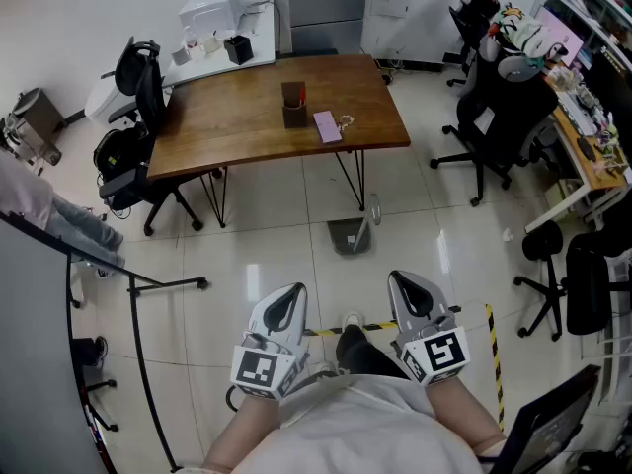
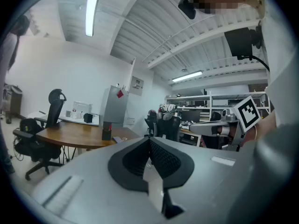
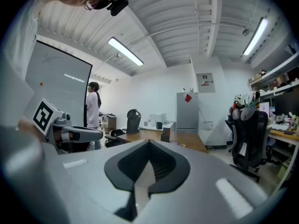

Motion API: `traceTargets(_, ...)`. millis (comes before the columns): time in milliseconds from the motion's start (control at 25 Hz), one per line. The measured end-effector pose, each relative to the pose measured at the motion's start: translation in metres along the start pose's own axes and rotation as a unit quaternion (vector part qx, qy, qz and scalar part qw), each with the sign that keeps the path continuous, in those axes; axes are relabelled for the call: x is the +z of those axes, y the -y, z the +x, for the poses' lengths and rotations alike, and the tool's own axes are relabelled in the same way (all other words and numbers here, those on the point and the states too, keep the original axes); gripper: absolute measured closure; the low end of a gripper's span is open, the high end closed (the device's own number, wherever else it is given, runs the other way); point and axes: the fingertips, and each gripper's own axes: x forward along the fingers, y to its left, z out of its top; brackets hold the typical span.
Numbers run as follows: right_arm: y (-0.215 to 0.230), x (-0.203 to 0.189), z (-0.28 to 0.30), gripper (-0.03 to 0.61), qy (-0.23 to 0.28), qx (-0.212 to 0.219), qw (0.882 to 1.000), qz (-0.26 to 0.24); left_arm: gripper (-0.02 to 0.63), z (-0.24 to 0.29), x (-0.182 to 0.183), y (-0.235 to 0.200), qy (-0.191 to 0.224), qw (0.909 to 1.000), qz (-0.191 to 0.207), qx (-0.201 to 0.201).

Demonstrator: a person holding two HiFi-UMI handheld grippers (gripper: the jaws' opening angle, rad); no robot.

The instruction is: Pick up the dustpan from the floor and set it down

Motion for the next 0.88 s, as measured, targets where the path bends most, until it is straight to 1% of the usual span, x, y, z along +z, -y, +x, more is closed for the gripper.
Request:
traceTargets(160, 0.036, -0.010, 0.043, 0.575, -0.004, 0.003, 1.000, 0.019, 0.600, 0.045, 0.010, -0.029, 0.007, 0.9998, -0.005, 0.018)
traceTargets(320, 0.078, -0.005, 0.087, 0.575, -0.004, 0.005, 1.000, 0.013, 0.600, 0.096, 0.026, -0.049, 0.016, 0.9995, 0.009, 0.025)
traceTargets(480, 0.130, -0.001, 0.129, 0.563, -0.029, 0.014, 0.999, 0.010, 0.600, 0.141, 0.059, -0.074, 0.037, 0.9979, 0.025, 0.048)
traceTargets(600, 0.158, -0.004, 0.159, 0.557, -0.051, 0.012, 0.999, 0.003, 0.600, 0.169, 0.070, -0.090, 0.049, 0.9968, 0.029, 0.056)
traceTargets(680, 0.166, -0.013, 0.175, 0.541, -0.069, 0.008, 0.998, 0.011, 0.600, 0.183, 0.067, -0.093, 0.042, 0.9979, 0.024, 0.044)
traceTargets(760, 0.170, -0.028, 0.193, 0.501, -0.096, 0.007, 0.995, 0.016, 0.600, 0.195, 0.060, -0.095, 0.023, 0.9992, 0.022, 0.023)
traceTargets(800, 0.173, -0.039, 0.204, 0.488, -0.117, 0.009, 0.993, 0.019, 0.600, 0.201, 0.055, -0.097, 0.014, 0.9997, 0.014, 0.016)
traceTargets(840, 0.175, -0.056, 0.217, 0.454, -0.145, 0.011, 0.989, 0.030, 0.600, 0.206, 0.052, -0.101, 0.008, 0.9999, 0.004, 0.010)
traceTargets(880, 0.177, -0.077, 0.230, 0.409, -0.181, 0.014, 0.982, 0.047, 0.600, 0.209, 0.048, -0.105, 0.003, 1.0000, -0.004, 0.005)
